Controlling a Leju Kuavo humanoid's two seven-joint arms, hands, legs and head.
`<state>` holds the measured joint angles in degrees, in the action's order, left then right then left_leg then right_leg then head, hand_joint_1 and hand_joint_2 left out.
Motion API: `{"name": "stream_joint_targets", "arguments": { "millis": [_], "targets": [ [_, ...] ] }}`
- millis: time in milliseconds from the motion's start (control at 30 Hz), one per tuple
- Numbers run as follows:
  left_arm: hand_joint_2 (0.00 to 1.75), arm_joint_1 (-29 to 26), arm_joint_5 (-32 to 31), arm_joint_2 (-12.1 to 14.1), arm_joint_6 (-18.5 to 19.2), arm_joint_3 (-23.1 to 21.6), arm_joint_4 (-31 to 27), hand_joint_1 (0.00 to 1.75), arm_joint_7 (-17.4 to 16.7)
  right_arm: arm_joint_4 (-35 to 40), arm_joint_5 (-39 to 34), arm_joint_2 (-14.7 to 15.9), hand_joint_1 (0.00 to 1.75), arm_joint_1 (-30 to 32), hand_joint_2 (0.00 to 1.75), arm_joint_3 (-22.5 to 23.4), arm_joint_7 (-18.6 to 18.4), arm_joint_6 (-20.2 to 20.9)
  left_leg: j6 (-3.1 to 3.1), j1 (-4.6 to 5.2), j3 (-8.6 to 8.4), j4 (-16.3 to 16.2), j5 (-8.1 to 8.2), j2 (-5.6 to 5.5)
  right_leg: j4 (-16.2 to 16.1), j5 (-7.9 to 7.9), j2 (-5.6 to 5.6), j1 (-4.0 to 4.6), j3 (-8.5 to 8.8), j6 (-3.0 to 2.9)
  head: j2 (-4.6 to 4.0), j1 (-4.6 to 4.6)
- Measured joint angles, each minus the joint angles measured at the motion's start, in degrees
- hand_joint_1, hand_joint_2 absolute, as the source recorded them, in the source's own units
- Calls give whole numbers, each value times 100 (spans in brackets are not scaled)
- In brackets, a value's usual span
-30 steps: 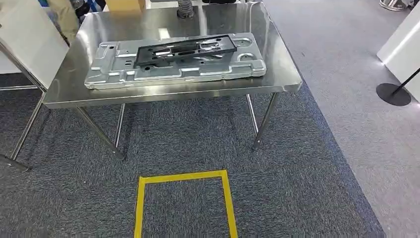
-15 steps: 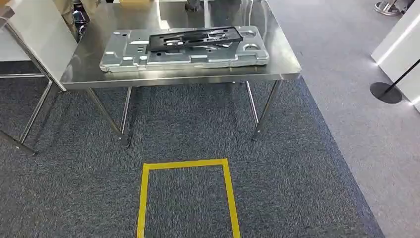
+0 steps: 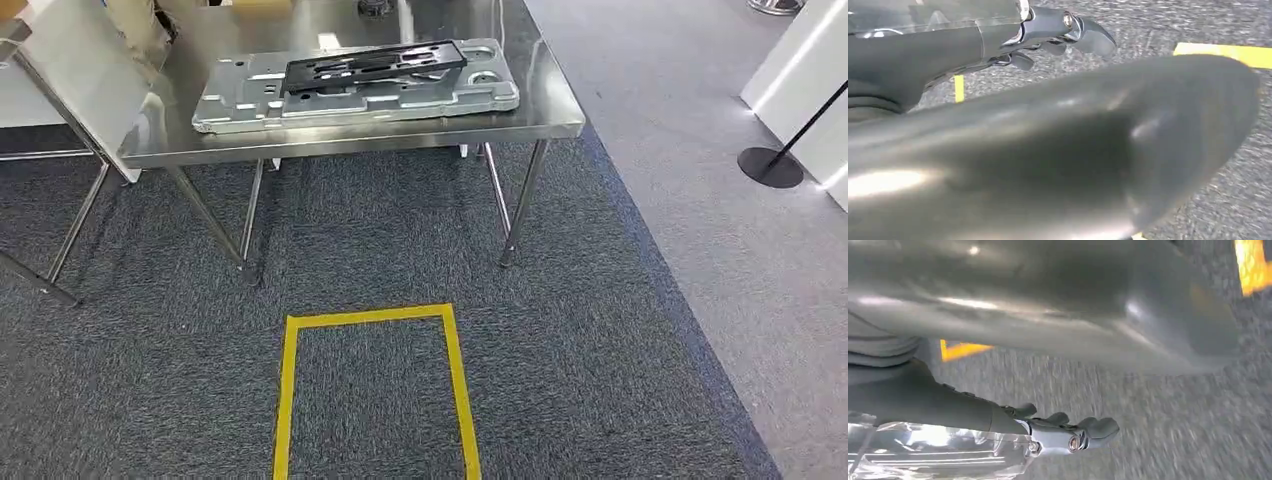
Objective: Take the parts from the cabinet and place them on the table.
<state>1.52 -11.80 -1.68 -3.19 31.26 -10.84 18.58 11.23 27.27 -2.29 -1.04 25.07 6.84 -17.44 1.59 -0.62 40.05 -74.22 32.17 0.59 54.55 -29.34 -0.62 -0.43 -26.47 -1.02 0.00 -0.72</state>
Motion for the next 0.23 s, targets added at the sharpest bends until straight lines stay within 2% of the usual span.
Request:
{"name": "stream_joint_targets", "arguments": {
  "millis": [33,67,100,133,167,233],
  "targets": [
    [0,0,0,0,11,4,0,0,-2,0,-127,0,0,5,0,66,11,140,-11,0,-285,399,-200,0,20,3,1,0,-13,6,0,-2],
    [0,3,-2,0,13,7,0,0,0,0,-264,0,0,0,0,147,27,262,-34,0,-640,963,-413,0,45,-1,1,0,-25,14,0,-2],
    [0,8,-2,2,15,9,0,0,0,0,-340,0,0,-8,0,220,48,338,-76,2,-969,1510,-522,-4,75,-10,1,1,-34,30,0,0],
    [0,12,-2,7,20,11,0,0,-2,0,-380,0,0,-8,0,266,66,392,-115,28,-1097,1696,-398,-12,93,-12,3,17,-68,65,0,0],
    [0,8,-2,7,22,13,0,0,-2,0,-391,0,0,-16,175,308,74,406,-137,47,-1045,1681,-449,-10,92,-2,0,21,-71,102,0,7],
    [0,8,-2,7,20,15,0,0,-4,0,-425,0,0,-18,175,378,103,425,-190,59,-1028,1720,-414,-11,88,16,-2,17,-80,163,0,4]
  ]
}}
